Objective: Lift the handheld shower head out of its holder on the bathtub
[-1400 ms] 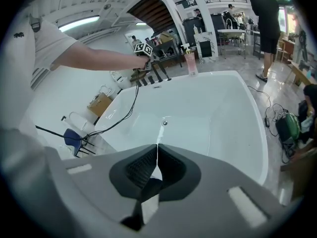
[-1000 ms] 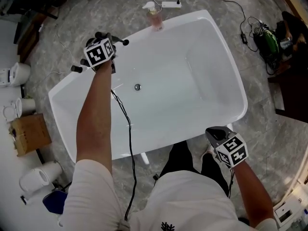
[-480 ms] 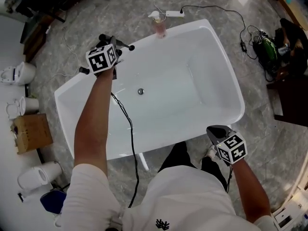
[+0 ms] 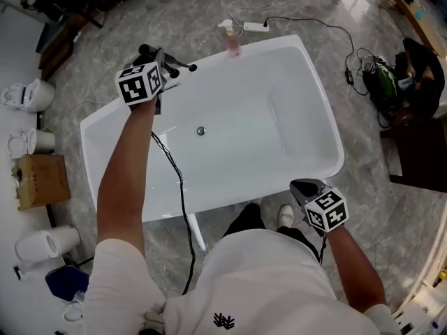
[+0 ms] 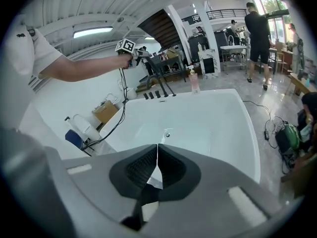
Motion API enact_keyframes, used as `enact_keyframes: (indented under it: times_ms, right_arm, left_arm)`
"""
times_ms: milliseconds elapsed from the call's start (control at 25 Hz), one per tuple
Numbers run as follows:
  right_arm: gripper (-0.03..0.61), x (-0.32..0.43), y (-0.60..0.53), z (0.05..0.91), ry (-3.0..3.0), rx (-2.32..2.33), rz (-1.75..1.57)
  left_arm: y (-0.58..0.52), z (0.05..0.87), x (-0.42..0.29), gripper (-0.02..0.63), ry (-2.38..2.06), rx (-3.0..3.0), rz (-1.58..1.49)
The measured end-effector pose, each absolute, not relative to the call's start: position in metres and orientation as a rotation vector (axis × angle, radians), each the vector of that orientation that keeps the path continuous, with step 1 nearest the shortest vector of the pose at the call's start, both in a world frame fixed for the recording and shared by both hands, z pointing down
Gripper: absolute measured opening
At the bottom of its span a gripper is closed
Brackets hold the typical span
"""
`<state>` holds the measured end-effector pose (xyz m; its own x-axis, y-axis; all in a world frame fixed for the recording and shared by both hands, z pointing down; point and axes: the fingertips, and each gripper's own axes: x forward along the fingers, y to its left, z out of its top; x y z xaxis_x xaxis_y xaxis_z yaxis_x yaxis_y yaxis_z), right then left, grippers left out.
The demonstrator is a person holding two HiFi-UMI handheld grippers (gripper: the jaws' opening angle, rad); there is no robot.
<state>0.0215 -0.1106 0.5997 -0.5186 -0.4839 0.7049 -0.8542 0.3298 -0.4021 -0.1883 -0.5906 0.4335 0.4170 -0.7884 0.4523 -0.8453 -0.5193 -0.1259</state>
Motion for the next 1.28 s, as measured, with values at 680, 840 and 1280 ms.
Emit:
enact_keyframes:
  times_ms: [680, 840, 1280]
  right_arm:
    - [0.017, 0.041, -0.062, 0.576, -2.245, 1.069, 0.944]
    - [0.017, 0.044, -0.051, 0.573, -2.261, 1.042, 0.922]
    - [0.017, 0.05, -0.015, 0.566, -2.293, 0.992, 0.868]
  left_arm:
    - [-0.448, 0.311, -0.186, 0.14, -1.535, 2.653, 0.631]
    - [-0.413, 0.287, -0.184, 0.14, -1.542, 2.672, 0.579]
    - [-0.308, 0.244, -0.19, 0.14, -1.604, 2.721, 0.501]
